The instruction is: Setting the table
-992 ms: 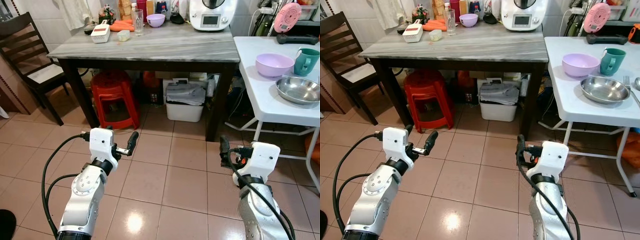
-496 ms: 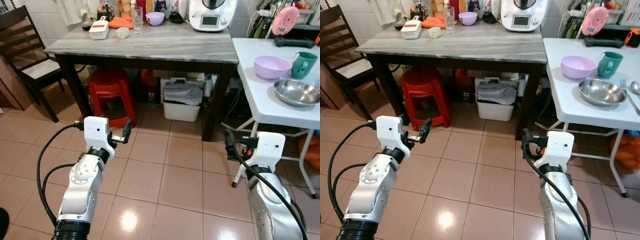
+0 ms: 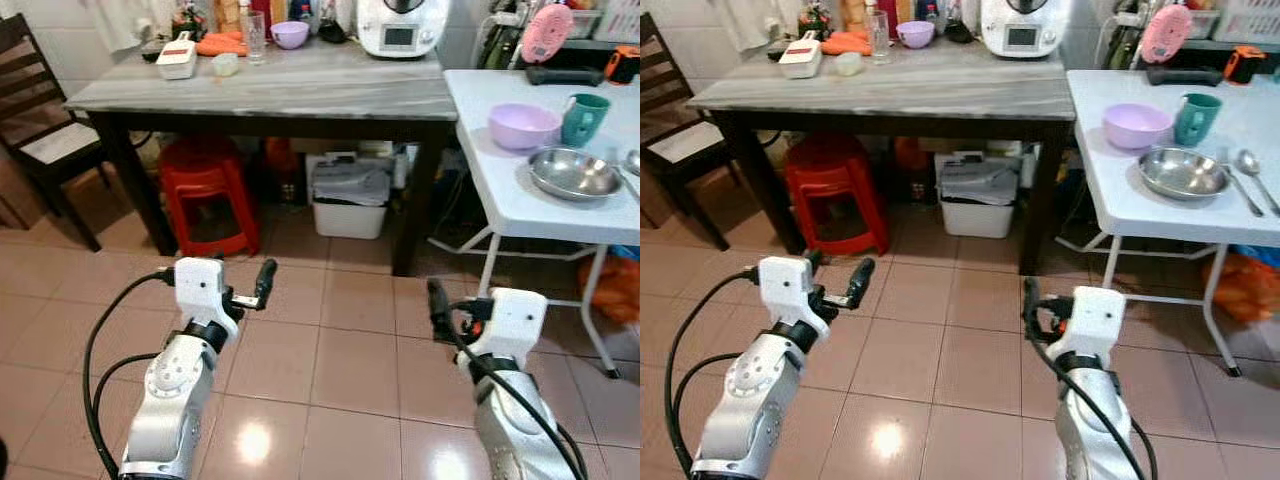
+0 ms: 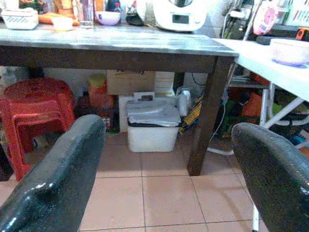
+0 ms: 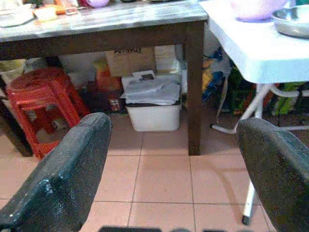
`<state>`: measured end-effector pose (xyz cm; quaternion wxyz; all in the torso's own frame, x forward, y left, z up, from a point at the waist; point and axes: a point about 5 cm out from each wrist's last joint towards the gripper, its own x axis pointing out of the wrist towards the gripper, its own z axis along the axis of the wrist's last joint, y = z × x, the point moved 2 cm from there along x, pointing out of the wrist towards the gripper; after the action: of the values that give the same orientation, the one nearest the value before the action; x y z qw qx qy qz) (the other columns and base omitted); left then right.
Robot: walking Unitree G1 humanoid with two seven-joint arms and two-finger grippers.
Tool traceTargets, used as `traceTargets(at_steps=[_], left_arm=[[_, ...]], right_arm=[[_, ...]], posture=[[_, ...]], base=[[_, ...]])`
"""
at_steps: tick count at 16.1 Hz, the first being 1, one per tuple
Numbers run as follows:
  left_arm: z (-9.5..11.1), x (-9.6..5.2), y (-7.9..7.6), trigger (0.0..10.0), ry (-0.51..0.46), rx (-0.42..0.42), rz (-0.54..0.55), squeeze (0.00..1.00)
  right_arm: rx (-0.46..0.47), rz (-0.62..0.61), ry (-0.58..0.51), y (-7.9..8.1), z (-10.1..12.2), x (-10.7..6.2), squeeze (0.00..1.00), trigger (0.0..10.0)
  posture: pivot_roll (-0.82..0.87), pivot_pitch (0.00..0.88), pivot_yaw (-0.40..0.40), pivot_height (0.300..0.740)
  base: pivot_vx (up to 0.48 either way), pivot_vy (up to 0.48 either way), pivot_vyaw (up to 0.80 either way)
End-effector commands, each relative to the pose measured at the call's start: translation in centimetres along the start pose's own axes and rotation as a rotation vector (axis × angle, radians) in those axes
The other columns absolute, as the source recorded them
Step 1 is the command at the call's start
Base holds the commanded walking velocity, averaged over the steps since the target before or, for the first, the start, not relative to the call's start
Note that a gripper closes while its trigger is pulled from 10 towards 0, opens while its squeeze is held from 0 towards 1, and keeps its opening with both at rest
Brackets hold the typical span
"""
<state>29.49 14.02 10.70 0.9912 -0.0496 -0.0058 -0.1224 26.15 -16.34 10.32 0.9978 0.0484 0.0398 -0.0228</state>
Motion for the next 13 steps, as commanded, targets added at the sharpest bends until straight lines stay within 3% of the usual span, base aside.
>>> traceTargets(at_steps=[1,8,13], left_arm=[[0.72,0.34,0.71,10.0,-0.023,0.019,0.011,0.00],[0.80,0.27,0.29,10.0,-0.035,0.006,0.002,0.00],[0.71,0.33,0.65,10.0,-0.025,0.013,0.025,0.00]], right_arm=[[-0.008,0.012,-0.034,0.15,0.88,0.15,0.00,10.0],[-0.011,-0.002,-0.039,-0.18,1.03,0.18,0.00,10.0],[-0.014,0.006,-0.041,-0.12,1.07,0.39,0.00,10.0]], posture=[[0.01,0.000,0.029,0.740],[0.00,0.000,0.031,0.740],[0.00,0.000,0.032,0.740]], base=[[0.274,0.000,0.00],[0.338,0.000,0.00],[0.000,0.000,0.00]])
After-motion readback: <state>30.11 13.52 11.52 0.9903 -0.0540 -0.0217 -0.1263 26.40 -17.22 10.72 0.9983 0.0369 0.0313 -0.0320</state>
